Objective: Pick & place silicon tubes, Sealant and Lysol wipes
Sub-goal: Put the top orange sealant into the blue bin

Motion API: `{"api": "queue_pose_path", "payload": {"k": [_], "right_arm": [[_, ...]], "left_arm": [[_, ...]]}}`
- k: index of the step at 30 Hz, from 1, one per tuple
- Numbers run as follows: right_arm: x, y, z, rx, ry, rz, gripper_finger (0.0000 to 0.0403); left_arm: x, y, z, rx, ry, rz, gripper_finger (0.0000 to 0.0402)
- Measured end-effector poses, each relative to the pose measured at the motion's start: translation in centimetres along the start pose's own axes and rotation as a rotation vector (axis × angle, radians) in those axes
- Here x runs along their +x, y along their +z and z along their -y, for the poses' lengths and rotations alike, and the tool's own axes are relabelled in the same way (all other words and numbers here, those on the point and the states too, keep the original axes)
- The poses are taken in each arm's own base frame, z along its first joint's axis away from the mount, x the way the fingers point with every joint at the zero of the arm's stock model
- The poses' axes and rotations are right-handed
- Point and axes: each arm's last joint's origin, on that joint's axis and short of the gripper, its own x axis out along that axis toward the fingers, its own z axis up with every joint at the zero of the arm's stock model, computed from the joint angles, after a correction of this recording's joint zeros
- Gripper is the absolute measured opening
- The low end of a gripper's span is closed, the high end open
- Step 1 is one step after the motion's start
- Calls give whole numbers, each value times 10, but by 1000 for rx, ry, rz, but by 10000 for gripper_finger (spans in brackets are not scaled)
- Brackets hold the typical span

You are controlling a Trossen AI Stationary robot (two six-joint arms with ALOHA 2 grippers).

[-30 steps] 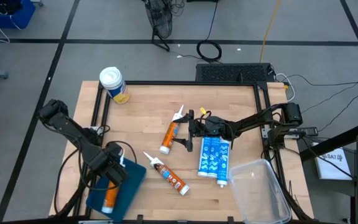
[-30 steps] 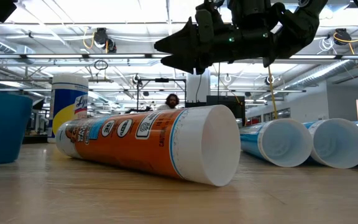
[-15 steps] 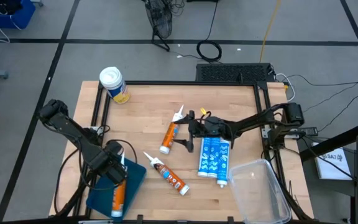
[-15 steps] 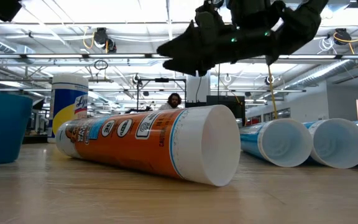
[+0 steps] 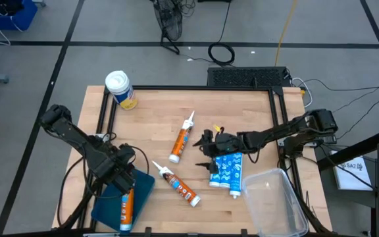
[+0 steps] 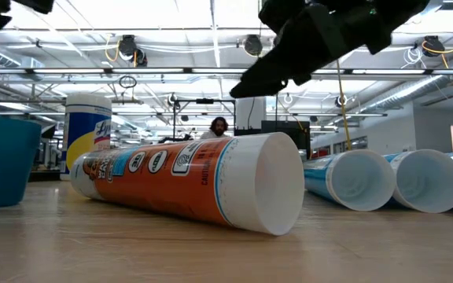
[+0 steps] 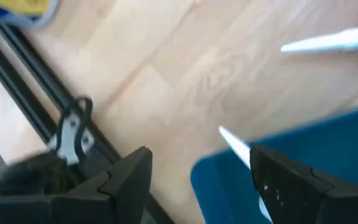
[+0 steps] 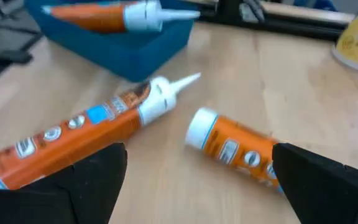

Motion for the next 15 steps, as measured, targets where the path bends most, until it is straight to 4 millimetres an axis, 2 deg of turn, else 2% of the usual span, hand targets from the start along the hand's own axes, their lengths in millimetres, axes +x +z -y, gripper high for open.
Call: {"api": "queue_pose_path", "payload": {"k": [3, 7, 11, 15], "right_arm": [[0, 1, -3, -11, -86, 3, 375], [-1, 0, 2, -5, -173, -6, 375], [-1, 1, 8, 22, -193, 1, 375], [-1, 4, 15, -2, -223, 26, 375]], "left_arm": [[1, 4, -1, 19, 7, 16, 263], [3, 10, -2, 22, 24, 30, 258], [4, 16, -2, -56, 30, 82, 262], [7, 33, 10, -68, -84, 212, 265]]}}
